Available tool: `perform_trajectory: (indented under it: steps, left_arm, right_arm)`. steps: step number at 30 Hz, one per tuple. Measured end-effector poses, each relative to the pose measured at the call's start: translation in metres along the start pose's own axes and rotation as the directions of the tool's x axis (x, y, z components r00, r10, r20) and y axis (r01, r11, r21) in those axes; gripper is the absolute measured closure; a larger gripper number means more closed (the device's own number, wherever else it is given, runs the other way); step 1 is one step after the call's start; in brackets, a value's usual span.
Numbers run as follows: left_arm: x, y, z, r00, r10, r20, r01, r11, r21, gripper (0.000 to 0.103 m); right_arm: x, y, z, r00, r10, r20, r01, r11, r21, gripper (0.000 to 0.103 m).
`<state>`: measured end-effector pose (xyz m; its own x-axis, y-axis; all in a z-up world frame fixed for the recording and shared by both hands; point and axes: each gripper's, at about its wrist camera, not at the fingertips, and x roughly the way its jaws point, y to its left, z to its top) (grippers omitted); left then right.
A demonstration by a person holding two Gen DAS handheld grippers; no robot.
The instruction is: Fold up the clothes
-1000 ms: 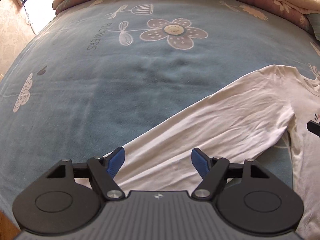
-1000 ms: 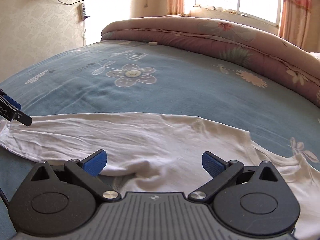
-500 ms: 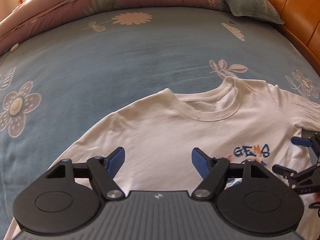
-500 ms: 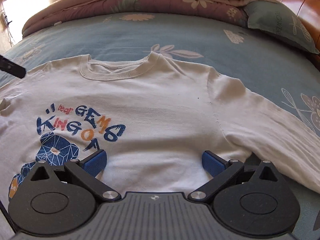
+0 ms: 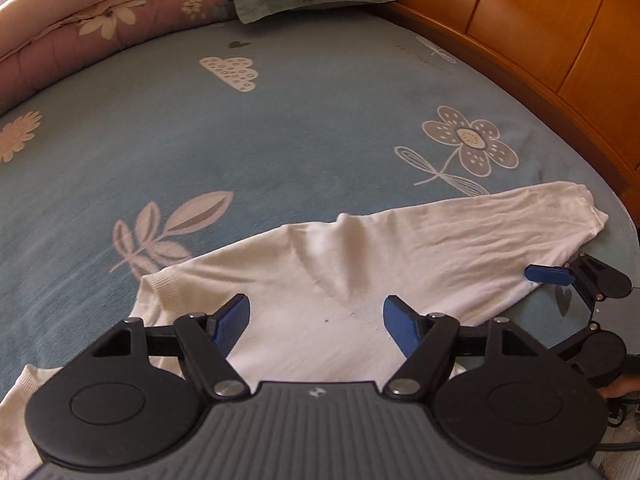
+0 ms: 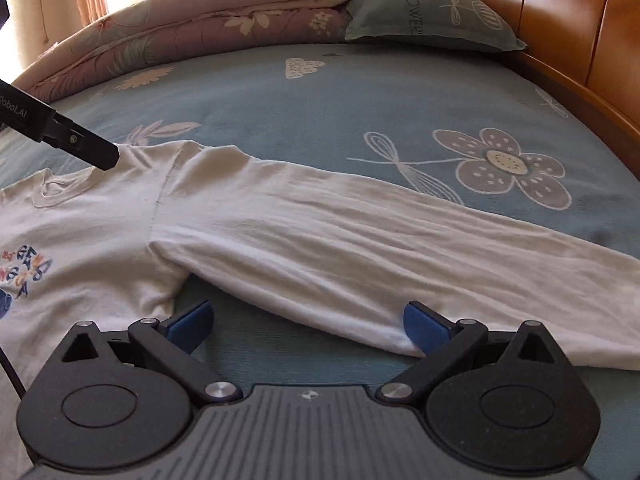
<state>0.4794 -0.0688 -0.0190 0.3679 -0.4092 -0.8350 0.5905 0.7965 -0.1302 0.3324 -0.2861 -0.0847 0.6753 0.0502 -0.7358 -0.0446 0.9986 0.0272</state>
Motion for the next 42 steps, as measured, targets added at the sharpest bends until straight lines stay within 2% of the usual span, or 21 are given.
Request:
perform_trajectory:
  steps: [3,5,7,10,11,14,16,19,22,25,31,34,38,39,40,42]
  left_arm:
    - [0.016,-0.015,0.011,0.999,-0.047,-0.017,0.047,0.999,0.022,0.029]
    - [0.028,-0.025,0.018,0.996,-0.082,-0.024,0.083,0.996,0.021,0.029]
    - [0.040,-0.032,0.022,0.995,-0.098,-0.036,0.099,0.995,0.020,0.029]
    - [0.058,-0.038,0.026,0.993,-0.098,-0.070,0.099,0.995,0.010,0.029]
    - [0.064,-0.038,0.026,0.992,-0.089,-0.085,0.090,0.996,0.009,0.029]
    - [0.073,-0.039,0.028,0.993,-0.053,-0.106,0.057,0.998,0.029,0.028]
    - [0.076,-0.040,0.029,0.993,-0.035,-0.115,0.039,0.998,0.040,0.027]
    - [0.079,-0.039,0.035,0.993,-0.039,-0.113,0.040,0.999,0.009,0.027]
    - [0.084,-0.037,0.043,0.995,-0.038,-0.093,0.035,0.999,-0.032,0.027]
    - [0.092,-0.034,0.051,0.995,-0.039,-0.092,0.036,0.999,-0.035,0.027]
    - [0.059,-0.023,0.057,0.999,-0.035,-0.025,0.033,0.998,-0.056,0.026]
    - [0.052,-0.014,0.044,0.999,-0.015,-0.048,0.012,0.997,-0.079,0.026]
    - [0.075,0.003,0.035,0.995,0.046,-0.091,-0.053,0.995,-0.082,0.026]
    - [0.081,0.006,0.037,0.996,0.050,-0.080,-0.057,0.995,-0.084,0.025]
    - [0.084,0.008,0.041,0.997,0.040,-0.064,-0.045,0.995,-0.085,0.017]
    - [0.086,0.007,0.052,0.998,0.048,-0.050,-0.050,0.997,-0.054,0.014]
  right_arm:
    - [-0.013,-0.021,-0.002,0.998,-0.057,-0.013,0.057,0.998,0.004,0.000]
    - [-0.025,-0.033,0.005,0.996,-0.075,0.047,0.073,0.997,0.035,0.000]
    - [-0.024,-0.045,0.012,0.993,-0.093,0.070,0.089,0.995,0.053,0.000]
    - [-0.013,-0.066,0.003,0.994,-0.108,0.006,0.107,0.989,0.106,0.000]
    - [-0.010,-0.075,-0.003,0.993,-0.112,-0.022,0.114,0.985,0.129,0.000]
    - [-0.025,-0.095,-0.019,0.990,-0.140,-0.013,0.141,0.979,0.150,0.000]
    - [-0.031,-0.107,-0.020,0.982,-0.180,-0.056,0.187,0.964,0.189,0.000]
    - [-0.036,-0.123,-0.014,0.978,-0.206,-0.037,0.208,0.941,0.268,0.000]
    - [-0.027,-0.128,-0.004,0.972,-0.236,0.004,0.228,0.944,0.240,0.000]
    - [-0.008,-0.138,-0.003,0.959,-0.281,-0.030,0.280,0.929,0.242,0.000]
    - [-0.006,-0.141,-0.008,0.958,-0.287,-0.004,0.280,0.929,0.241,0.000]
    - [-0.005,-0.140,-0.009,0.957,-0.290,0.003,0.280,0.929,0.240,0.000]
    - [-0.005,-0.138,-0.011,0.954,-0.300,0.016,0.288,0.928,0.237,0.000]
    - [-0.006,-0.138,-0.011,0.953,-0.301,0.019,0.288,0.928,0.235,0.000]
    - [-0.006,-0.138,-0.012,0.953,-0.301,0.021,0.288,0.929,0.233,0.000]
    - [-0.007,-0.138,-0.012,0.954,-0.299,0.023,0.286,0.930,0.229,0.000]
